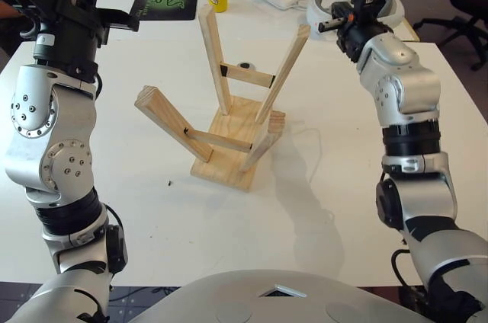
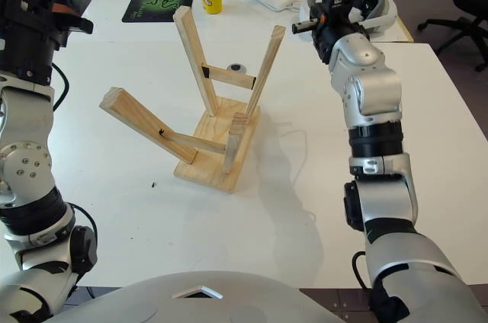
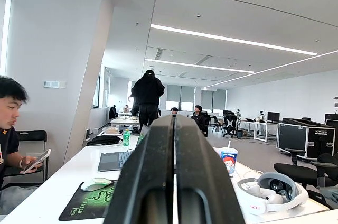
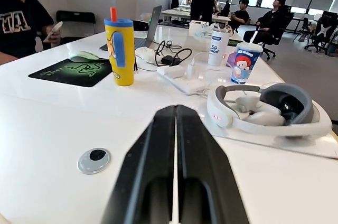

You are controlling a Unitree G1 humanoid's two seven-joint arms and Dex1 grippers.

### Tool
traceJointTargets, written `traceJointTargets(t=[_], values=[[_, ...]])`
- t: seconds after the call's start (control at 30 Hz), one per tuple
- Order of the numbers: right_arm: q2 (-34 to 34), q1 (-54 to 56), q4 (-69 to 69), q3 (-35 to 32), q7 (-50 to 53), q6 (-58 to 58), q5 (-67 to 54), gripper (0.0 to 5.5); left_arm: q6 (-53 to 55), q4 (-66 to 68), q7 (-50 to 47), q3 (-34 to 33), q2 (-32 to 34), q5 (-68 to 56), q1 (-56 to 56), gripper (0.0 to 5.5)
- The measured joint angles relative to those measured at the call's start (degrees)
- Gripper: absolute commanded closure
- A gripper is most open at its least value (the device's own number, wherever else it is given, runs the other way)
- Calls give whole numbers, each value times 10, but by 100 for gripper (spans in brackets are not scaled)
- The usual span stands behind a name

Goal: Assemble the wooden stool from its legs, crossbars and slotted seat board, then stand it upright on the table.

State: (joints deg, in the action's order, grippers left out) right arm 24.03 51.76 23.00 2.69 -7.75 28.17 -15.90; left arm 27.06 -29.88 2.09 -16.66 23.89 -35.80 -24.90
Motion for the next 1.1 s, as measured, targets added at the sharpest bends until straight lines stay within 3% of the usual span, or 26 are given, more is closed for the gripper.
traceJointTargets(t=[0.13,0.27,0.47,0.57,0.7,0.83,1.1], values=[[3,123,185,27,-135,-81,45,547,0,-2,-1,-6,1,2,-2,550],[-13,169,308,49,-244,-157,86,547,1,-4,-2,-18,2,1,-16,550],[-47,203,401,52,-320,-191,115,547,6,-8,-3,-19,4,3,-21,550],[-43,209,401,62,-415,-191,126,547,9,-11,-4,-18,4,4,-24,550],[-23,188,344,75,-573,-158,123,547,12,-19,-6,-19,4,5,-24,550],[46,99,174,90,-723,-64,82,547,15,-20,-7,-25,7,5,-24,550],[165,-113,-190,78,-785,154,-36,547,17,-20,-7,-26,9,5,-24,550]])
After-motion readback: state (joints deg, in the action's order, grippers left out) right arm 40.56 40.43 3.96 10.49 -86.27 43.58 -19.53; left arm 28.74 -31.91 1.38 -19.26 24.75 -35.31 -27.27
